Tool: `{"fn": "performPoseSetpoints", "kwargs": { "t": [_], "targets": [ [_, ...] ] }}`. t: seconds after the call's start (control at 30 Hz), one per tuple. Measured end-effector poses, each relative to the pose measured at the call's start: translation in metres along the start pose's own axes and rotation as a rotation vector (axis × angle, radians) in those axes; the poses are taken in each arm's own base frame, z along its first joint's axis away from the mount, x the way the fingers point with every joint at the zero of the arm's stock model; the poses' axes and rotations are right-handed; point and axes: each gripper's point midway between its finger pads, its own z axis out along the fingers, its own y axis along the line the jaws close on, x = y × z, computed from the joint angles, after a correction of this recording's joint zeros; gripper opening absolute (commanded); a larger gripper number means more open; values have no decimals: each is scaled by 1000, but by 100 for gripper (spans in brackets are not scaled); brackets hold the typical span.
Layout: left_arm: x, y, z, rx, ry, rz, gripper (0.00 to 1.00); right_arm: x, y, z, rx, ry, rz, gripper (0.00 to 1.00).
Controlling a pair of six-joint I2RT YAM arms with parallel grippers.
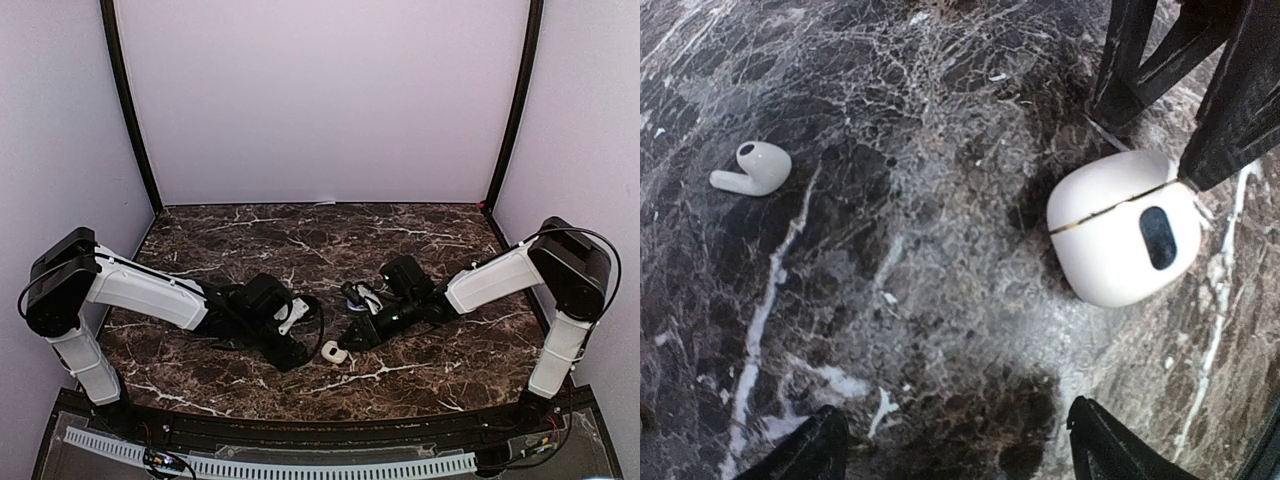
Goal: Insert the wireless bluetooth earbuds into the charging case
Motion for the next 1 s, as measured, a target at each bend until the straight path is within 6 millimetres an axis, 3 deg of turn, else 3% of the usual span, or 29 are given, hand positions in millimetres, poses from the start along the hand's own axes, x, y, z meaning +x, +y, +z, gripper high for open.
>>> {"fn": "performPoseSetpoints", "kwargs": {
  "t": [0.13, 0.4, 0.73, 1.0],
  "targets": [
    [4, -17, -8, 115, -43, -91, 85, 8, 4, 8, 16, 33, -10, 46],
    [3, -48, -10, 295, -86, -223, 91, 14, 12, 14, 26, 60, -21, 43],
    [-10, -50, 6, 120, -185, -82, 94, 11, 11, 13, 8, 32, 56, 43],
    [-25, -48, 22, -23, -215, 9, 95, 13, -8, -10, 37, -40, 152, 43]
  ]
}}
